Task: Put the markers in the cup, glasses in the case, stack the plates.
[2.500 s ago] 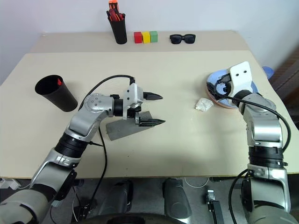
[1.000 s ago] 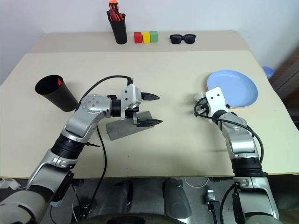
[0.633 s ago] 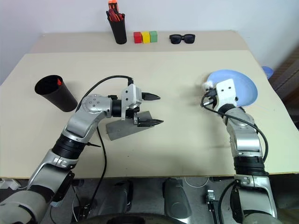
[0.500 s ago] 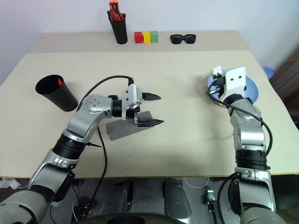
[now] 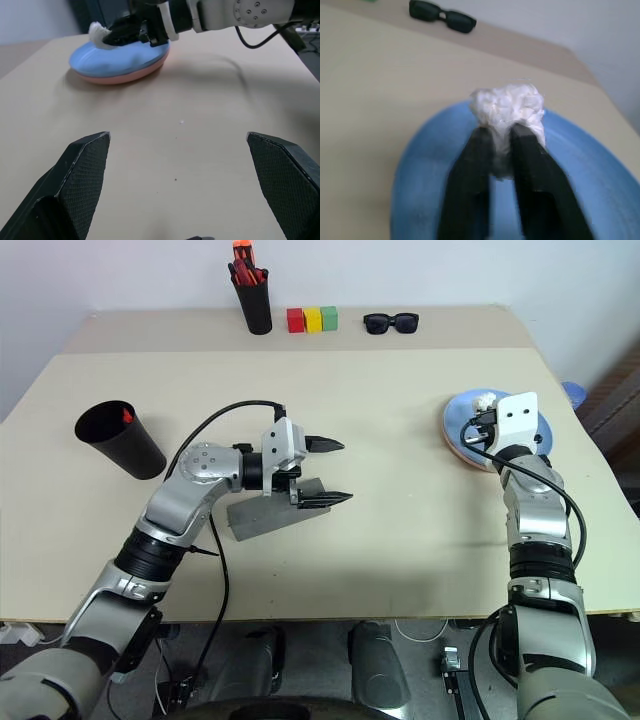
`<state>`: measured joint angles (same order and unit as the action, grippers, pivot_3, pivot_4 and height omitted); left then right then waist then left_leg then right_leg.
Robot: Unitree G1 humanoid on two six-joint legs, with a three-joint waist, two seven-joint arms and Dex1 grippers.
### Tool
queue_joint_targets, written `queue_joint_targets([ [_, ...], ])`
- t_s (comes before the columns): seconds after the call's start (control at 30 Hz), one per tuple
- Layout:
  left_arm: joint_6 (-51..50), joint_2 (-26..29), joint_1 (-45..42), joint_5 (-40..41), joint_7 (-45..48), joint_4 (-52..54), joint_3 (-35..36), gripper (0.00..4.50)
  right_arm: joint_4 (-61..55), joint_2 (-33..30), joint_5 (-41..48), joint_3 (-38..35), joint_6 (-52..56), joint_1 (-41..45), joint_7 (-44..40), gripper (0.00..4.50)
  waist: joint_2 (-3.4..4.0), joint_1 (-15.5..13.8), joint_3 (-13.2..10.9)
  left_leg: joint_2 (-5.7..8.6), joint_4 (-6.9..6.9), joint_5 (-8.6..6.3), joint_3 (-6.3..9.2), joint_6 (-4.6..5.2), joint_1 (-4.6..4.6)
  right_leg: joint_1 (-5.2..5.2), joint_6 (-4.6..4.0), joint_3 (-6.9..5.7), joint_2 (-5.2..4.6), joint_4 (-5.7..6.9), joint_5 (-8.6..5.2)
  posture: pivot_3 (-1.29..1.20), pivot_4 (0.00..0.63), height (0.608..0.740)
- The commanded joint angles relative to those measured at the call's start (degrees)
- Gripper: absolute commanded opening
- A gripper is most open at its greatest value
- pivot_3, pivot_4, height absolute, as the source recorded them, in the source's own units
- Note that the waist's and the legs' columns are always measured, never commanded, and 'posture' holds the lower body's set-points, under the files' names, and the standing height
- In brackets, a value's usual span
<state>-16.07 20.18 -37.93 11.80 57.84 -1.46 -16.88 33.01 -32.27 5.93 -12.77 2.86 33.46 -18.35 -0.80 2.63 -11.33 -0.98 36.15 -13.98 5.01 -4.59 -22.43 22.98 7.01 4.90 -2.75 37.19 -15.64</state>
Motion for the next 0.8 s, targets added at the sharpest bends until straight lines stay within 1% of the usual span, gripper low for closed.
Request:
queue_joint_targets([
  [0.03, -0.4, 0.0, 0.1, 0.7, -0.9, 2.5, 1.4, 4.5, -0.2, -1.0, 0.0, -0.7, -1.9, 1.6, 0.1, 2.92, 0.0, 0.0, 0.0, 0.0, 0.0, 0.0, 0.0, 0.0, 0.0, 0.0, 0.0, 0.0, 0.0, 0.0, 0.0, 0.0, 0.15, 0.74],
  [0.07, -0.5, 0.0, 0.1, 0.8, -1.0, 2.6, 1.4, 4.5, -0.1, -1.0, -0.1, -0.8, -2.0, 1.6, 0.3, 3.38, 0.0, 0.0, 0.0, 0.0, 0.0, 0.0, 0.0, 0.0, 0.0, 0.0, 0.0, 0.0, 0.0, 0.0, 0.0, 0.0, 0.15, 0.74],
  [0.13, -0.7, 0.0, 0.2, 1.0, -1.1, 2.7, 1.4, 4.5, -0.1, -0.8, 0.2, -1.2, -2.2, 1.5, 0.7, 4.46, 0.0, 0.0, 0.0, 0.0, 0.0, 0.0, 0.0, 0.0, 0.0, 0.0, 0.0, 0.0, 0.0, 0.0, 0.0, 0.0, 0.15, 0.74],
  [0.3, -1.1, -0.8, 0.3, 1.6, -2.0, 2.7, 2.0, 4.5, -1.8, -0.9, 0.1, -1.9, -2.4, 0.5, 2.7, 4.46, 0.0, 0.0, 0.0, 0.0, 0.0, 0.0, 0.0, 0.0, 0.0, 0.0, 0.0, 0.0, 0.0, 0.0, 0.0, 0.0, 0.15, 0.74],
  [0.4, 2.1, -2.9, 0.2, 0.5, -6.7, 1.4, 4.0, 4.5, -4.5, -0.4, 2.0, -3.7, -4.8, -0.8, 2.8, 4.46, 0.0, -0.1, 0.0, 0.0, 0.0, 0.0, 0.0, 0.0, 0.0, 0.0, 0.0, 0.0, 0.0, 0.0, 0.0, 0.0, 0.15, 0.74],
  [0.47, 6.3, -5.6, 0.5, -0.6, -12.6, 0.3, 6.9, 4.5, -8.1, 0.4, 3.7, -4.3, -6.9, -3.0, 1.1, 4.46, 0.0, -0.1, 0.0, 0.0, 0.0, 0.0, 0.0, 0.0, -0.01, 0.0, 0.0, 0.0, -0.01, -0.01, 0.0, 0.0, 0.15, 0.74],
  [0.53, 7.9, -6.8, 1.0, -1.4, -15.9, -0.4, 8.1, 4.5, -11.2, 0.7, 5.0, -4.3, -7.7, -5.4, -1.1, 4.46, 0.0, -0.1, 0.0, 0.0, 0.01, 0.0, 0.0, 0.0, -0.01, -0.01, 0.01, 0.0, -0.02, -0.02, 0.0, 0.0, 0.15, 0.74],
  [0.6, 4.8, -6.8, 1.9, -0.2, -16.7, 0.4, 8.8, 4.5, -17.1, 1.2, 8.4, -4.3, -6.8, -9.5, -4.9, 4.46, 0.0, 0.0, 0.0, 0.0, 0.0, 0.0, 0.01, 0.0, 0.0, -0.01, 0.01, 0.0, -0.01, -0.01, 0.0, 0.0, 0.15, 0.74],
  [0.7, 4.3, -6.2, 4.2, 0.9, -17.4, 2.7, 9.8, 4.5, -26.5, 1.4, 13.3, -3.9, -4.0, -15.2, -10.1, 4.46, 0.03, 0.1, 0.0, 0.0, -0.03, 0.0, 0.02, 0.0, 0.03, -0.02, 0.01, 0.0, 0.0, 0.0, 0.0, 0.0, 0.15, 0.74],
  [0.8, 2.8, -6.0, 6.6, 2.1, -18.7, 5.0, 11.3, 4.5, -34.0, 1.2, 16.9, -4.2, -0.6, -19.7, -12.6, 4.46, 0.03, 0.0, 0.0, 0.0, 0.02, 0.0, 0.01, 0.0, 0.01, -0.02, 0.01, 0.01, -0.01, 0.02, 0.01, 0.0, 0.15, 0.74],
])
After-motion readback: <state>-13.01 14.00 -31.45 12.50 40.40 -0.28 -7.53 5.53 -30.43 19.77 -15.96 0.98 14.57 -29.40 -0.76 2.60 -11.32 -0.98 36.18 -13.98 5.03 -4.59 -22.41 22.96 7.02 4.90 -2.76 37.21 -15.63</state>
